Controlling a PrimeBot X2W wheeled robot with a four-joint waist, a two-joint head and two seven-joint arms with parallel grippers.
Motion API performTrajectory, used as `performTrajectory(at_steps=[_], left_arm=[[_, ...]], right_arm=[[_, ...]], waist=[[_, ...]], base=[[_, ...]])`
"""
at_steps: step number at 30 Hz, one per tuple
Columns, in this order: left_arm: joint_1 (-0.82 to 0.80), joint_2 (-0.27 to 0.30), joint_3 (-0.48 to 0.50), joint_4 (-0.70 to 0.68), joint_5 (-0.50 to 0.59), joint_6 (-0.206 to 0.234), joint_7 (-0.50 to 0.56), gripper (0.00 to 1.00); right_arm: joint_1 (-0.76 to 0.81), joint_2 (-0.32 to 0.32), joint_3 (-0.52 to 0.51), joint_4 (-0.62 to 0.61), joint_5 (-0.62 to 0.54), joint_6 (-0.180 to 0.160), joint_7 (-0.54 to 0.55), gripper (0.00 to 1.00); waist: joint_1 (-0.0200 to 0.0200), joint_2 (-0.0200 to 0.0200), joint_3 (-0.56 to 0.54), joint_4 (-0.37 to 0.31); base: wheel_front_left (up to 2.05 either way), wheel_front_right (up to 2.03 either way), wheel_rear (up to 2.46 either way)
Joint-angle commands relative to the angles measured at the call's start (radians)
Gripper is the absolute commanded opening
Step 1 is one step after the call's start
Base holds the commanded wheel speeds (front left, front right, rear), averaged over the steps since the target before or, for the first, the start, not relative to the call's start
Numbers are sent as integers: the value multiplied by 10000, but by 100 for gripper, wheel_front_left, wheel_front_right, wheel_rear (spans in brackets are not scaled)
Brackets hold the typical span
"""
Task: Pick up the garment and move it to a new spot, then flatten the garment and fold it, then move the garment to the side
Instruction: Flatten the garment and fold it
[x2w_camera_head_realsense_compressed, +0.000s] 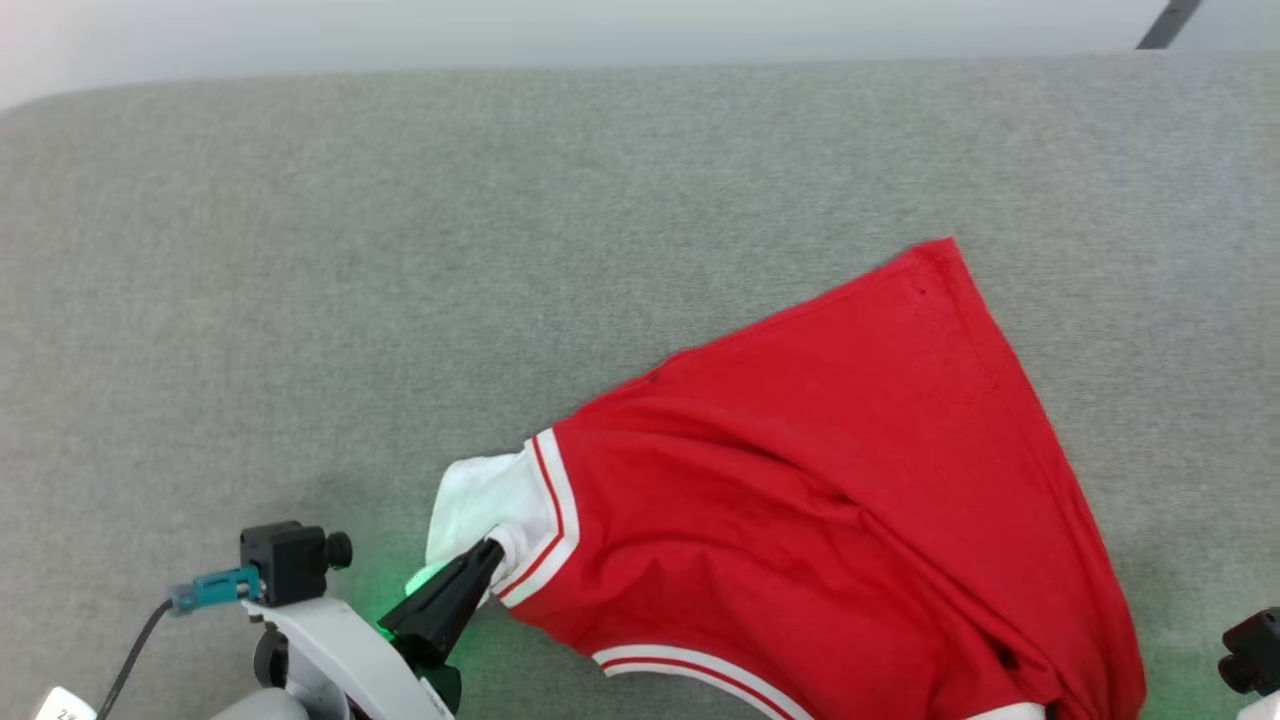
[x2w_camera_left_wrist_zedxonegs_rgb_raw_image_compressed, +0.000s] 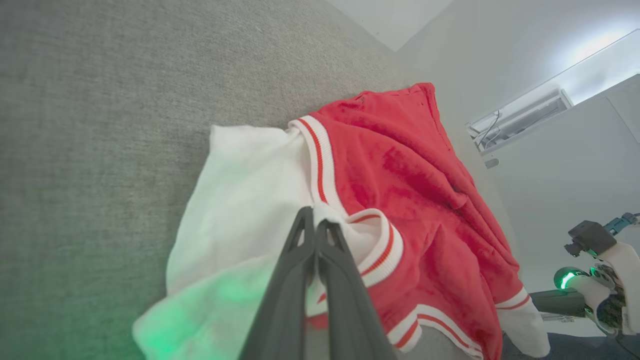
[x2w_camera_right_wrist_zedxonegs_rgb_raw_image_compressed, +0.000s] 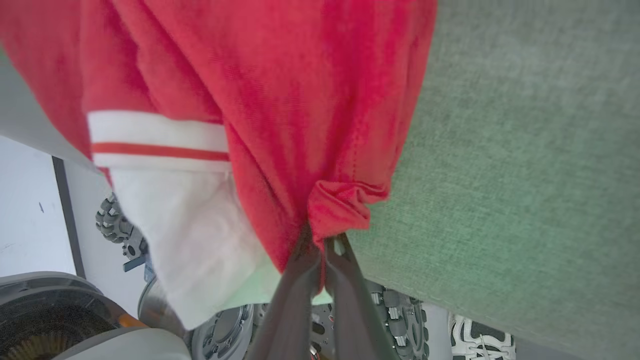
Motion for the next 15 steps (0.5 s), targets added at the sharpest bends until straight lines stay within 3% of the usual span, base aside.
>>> performTrajectory(at_steps=[1, 2, 3, 4, 7, 15], left_arm=[[130, 25, 1, -27, -44, 23, 21, 0], [122, 28, -13, -31, -35, 29, 52, 0], [115, 26, -31, -23, -17, 37, 52, 0], [103, 21, -45, -21, 11, 42, 67, 0], [47, -5, -94, -6, 83, 44, 133, 0], [-434, -334, -254, -42, 413, 7, 276, 0]], right_arm=[[32, 62, -18, -57, -132, -3, -51, 0], [-5, 151, -62, -125, -258, -3, -140, 9], [-78, 209, -138, -163, -383, -3, -231, 45], [-132, 201, -215, -235, -540, -3, -320, 100], [-197, 174, -779, -475, -677, -3, -508, 100], [-901, -264, -3903, -1617, -416, -2, -685, 100]], waist=[[0, 0, -158, -166], [0, 0, -181, -187], [0, 0, -211, -199], [0, 0, -236, -201], [0, 0, -322, -132], [0, 0, -22, 491]], base=[[0, 0, 0], [0, 0, 0], [0, 0, 0], [0, 0, 0], [0, 0, 0], [0, 0, 0]])
